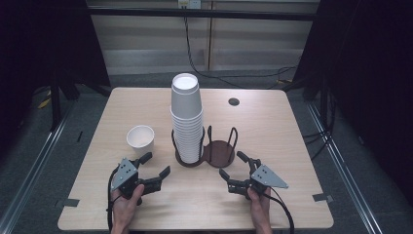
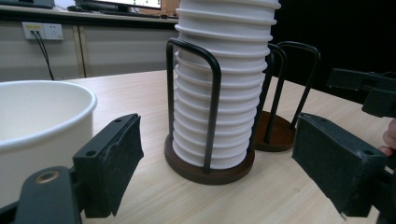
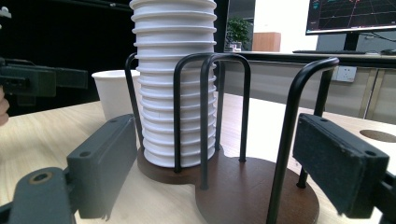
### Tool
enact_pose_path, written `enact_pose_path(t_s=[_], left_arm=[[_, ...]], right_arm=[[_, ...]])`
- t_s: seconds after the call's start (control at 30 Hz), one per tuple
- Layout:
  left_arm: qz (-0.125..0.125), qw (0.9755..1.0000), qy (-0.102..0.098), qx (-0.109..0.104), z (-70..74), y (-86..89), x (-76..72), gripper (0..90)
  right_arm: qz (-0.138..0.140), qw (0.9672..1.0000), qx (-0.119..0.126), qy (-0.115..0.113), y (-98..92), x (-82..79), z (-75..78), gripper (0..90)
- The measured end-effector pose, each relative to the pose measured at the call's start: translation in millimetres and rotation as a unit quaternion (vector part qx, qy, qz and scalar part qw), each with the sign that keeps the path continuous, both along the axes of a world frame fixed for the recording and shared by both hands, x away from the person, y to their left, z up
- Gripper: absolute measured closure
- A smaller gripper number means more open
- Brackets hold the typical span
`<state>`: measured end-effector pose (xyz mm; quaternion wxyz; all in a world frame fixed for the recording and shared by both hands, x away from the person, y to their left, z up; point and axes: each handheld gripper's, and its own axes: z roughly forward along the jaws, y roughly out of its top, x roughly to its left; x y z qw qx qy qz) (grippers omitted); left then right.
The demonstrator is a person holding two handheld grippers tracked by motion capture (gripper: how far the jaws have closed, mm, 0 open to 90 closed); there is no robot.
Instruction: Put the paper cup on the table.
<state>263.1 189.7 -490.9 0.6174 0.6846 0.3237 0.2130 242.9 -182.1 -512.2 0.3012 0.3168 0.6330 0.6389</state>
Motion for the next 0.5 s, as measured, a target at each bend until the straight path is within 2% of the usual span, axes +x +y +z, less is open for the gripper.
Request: enact_pose_path(t_s=[0.03, 0.07, 0.1, 0.17, 0.23, 0.3, 0.4, 0.5], left_arm=[[0.002, 1.0000, 0.004, 0.004, -1.6, -2.8, 0.9, 15.8], [0.007, 0.9998, -0.002, 0.020, -2.6, -6.0, 1.5, 15.8], [0.015, 0.9996, -0.003, 0.024, -3.8, -10.1, 0.2, 15.8], [0.004, 0.9997, -0.009, 0.023, -6.4, -14.4, -0.1, 15.8], [0.011, 0.9995, -0.013, 0.026, -10.7, -19.0, -1.7, 15.8], [0.017, 0.9995, -0.014, 0.024, -13.1, -21.5, -4.3, 15.8], [0.016, 0.9997, -0.021, 0.002, -14.9, -24.2, -9.5, 15.7], [0.012, 0.9995, -0.030, 0.001, -16.4, -27.0, -12.6, 15.7]], right_arm=[[0.000, 1.0000, -0.001, -0.001, 0.0, 0.0, 0.0, 13.2], [0.000, 1.0000, 0.000, -0.001, -0.1, 0.1, 0.0, 13.2], [0.001, 1.0000, 0.000, 0.000, 0.0, 0.0, 0.0, 13.2], [0.000, 1.0000, 0.000, 0.000, 0.0, 0.0, 0.0, 13.2], [0.000, 1.0000, 0.000, -0.001, -0.1, 0.1, 0.0, 13.2], [0.000, 1.0000, 0.000, 0.000, 0.0, 0.0, 0.0, 13.2], [0.000, 1.0000, 0.000, 0.000, 0.0, 0.0, 0.0, 13.2], [0.000, 1.0000, -0.001, -0.001, -0.1, 0.1, 0.0, 13.2]])
